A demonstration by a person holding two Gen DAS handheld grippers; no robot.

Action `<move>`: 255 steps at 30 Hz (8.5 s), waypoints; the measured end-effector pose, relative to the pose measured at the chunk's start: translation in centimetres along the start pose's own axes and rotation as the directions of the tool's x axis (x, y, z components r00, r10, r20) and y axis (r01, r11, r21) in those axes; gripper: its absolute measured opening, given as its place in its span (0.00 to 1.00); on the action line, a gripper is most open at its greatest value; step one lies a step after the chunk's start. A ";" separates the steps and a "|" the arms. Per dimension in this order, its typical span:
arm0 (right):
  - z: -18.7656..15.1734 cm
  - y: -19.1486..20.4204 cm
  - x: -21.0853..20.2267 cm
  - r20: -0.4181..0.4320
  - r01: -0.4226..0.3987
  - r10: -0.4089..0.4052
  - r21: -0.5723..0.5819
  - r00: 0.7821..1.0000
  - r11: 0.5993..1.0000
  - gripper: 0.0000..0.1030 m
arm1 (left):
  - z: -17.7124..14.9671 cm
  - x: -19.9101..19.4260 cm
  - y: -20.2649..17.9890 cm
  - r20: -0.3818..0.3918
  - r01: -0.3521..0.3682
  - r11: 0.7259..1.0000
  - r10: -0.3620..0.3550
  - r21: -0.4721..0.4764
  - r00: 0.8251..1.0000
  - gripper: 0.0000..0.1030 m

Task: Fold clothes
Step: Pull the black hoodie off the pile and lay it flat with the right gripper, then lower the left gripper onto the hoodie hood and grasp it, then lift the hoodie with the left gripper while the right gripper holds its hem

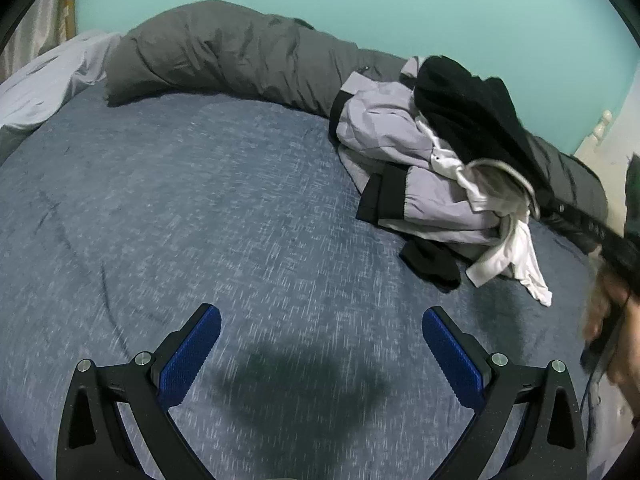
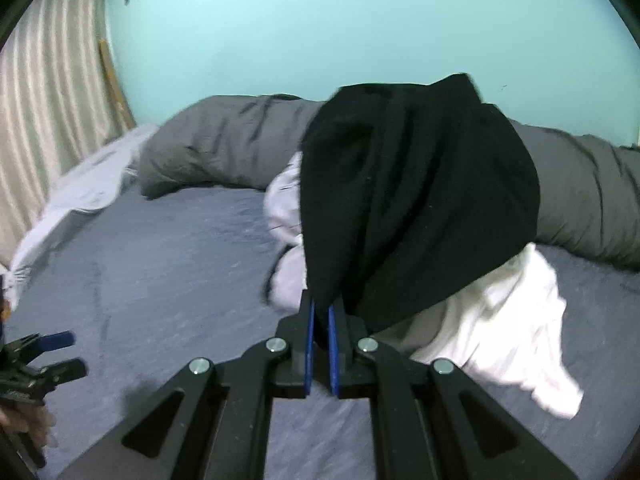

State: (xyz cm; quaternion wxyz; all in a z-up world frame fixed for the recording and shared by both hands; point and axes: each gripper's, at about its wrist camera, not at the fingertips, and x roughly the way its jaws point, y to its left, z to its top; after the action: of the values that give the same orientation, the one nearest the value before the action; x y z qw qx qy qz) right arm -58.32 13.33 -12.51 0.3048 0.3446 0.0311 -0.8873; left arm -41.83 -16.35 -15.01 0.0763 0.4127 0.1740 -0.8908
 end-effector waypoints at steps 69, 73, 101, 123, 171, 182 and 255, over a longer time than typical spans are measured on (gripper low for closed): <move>-40.1 11.8 -20.8 0.030 -0.015 0.001 0.464 1.000 0.886 0.33 | -30.0 -11.2 3.9 0.022 0.165 0.984 -0.167 0.072 0.986 1.00; -40.8 12.2 -20.6 0.056 -0.059 0.038 0.462 0.998 0.885 0.34 | -30.5 -10.7 3.0 0.005 0.164 0.982 -0.165 0.099 0.986 1.00; -40.3 10.6 -19.0 0.069 -0.123 0.102 0.499 0.992 0.858 0.38 | -33.0 -7.6 1.5 -0.121 0.135 0.956 -0.106 0.261 0.987 0.89; -40.0 9.5 -18.9 0.083 -0.140 0.113 0.512 0.990 0.847 0.38 | -34.3 -6.9 -3.8 -0.153 0.168 0.850 -0.105 0.500 0.983 0.67; -39.6 6.8 -19.1 0.100 -0.137 0.098 0.560 0.990 0.817 0.38 | -18.1 1.2 -10.7 -0.187 0.204 0.876 -0.133 0.437 0.973 0.20; -39.6 7.7 -18.0 0.063 -0.147 0.135 0.554 0.989 0.820 0.39 | -19.3 0.1 -10.0 -0.147 0.149 0.830 -0.082 0.537 0.986 0.53; -13.0 14.8 -46.2 0.293 0.054 -0.071 0.065 0.954 0.996 0.06 | -9.8 -39.4 -12.1 0.237 0.206 0.818 -0.380 0.537 0.894 0.08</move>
State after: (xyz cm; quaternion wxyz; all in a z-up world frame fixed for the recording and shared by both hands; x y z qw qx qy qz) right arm -15.72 28.73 9.03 0.2681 0.2158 -0.0290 -0.9385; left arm -12.72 -1.74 12.11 -0.1445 0.2292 -0.0150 -0.9625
